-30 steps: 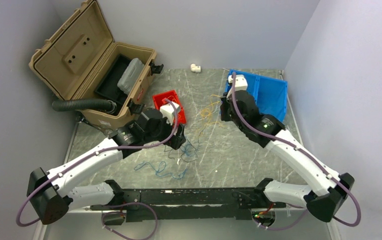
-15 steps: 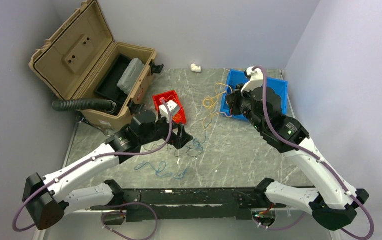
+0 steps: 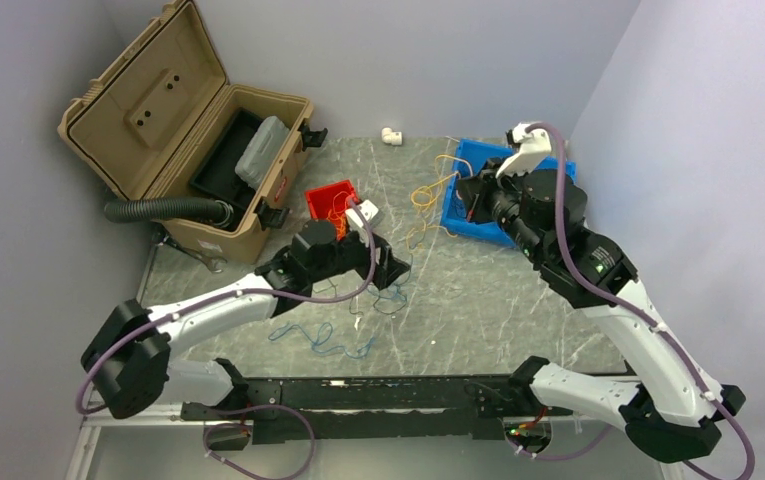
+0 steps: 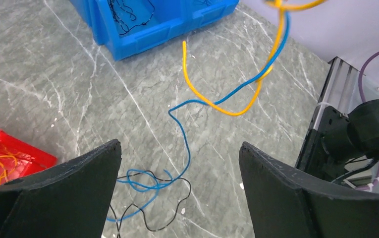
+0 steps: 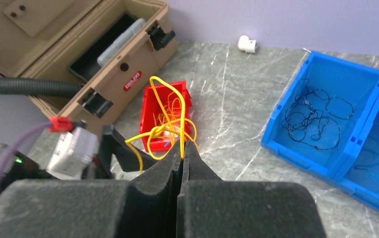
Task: Untangle the cables
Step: Untie the cable.
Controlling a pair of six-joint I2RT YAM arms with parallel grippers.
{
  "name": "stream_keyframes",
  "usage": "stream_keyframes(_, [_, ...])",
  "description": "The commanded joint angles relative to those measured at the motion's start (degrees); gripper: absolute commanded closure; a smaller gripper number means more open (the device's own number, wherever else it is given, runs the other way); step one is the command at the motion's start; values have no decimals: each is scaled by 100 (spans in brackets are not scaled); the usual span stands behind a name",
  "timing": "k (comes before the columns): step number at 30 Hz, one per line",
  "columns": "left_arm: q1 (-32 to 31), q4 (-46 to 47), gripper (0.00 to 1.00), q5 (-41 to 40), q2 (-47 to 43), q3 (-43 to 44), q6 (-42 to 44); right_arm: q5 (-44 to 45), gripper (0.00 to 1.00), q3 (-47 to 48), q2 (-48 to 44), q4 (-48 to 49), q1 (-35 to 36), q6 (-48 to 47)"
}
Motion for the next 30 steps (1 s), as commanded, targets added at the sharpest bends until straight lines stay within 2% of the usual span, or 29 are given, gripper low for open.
stream_keyframes(1, [-154,1931,9,111,206,-515,95,13,100,390,-138,174,9,96])
stream_keyframes(4, [-302,2793,8,-41,469,-758,106,-24,100,524,-114,237,11,140])
stream_keyframes(9, [-403,2894,11,-235,1197,-317,1,-54,100,692,-78,295,7,183])
stream_keyframes(11, [-417,2792,28,-276,1480,-99,-94,60,100,759,-95,291,3,191])
stream_keyframes(16, [-417,2261,96,-356,1648,39,-270,815,100,645,-504,506,13,241])
stream_keyframes(17, [-418,2215,100,-419,1609,-36,-323,1039,100,517,-653,634,7,243])
stream_keyframes(20, [-413,2174,100,-608,1399,-411,-495,1774,100,214,-1162,905,8,208])
stream_keyframes(24, [-418,1759,100,-814,925,-900,-674,2365,100,248,-1384,813,3,14])
stream_keyframes(30, [-404,697,100,-1307,-398,-1808,-931,2932,100,312,-1412,401,7,-253])
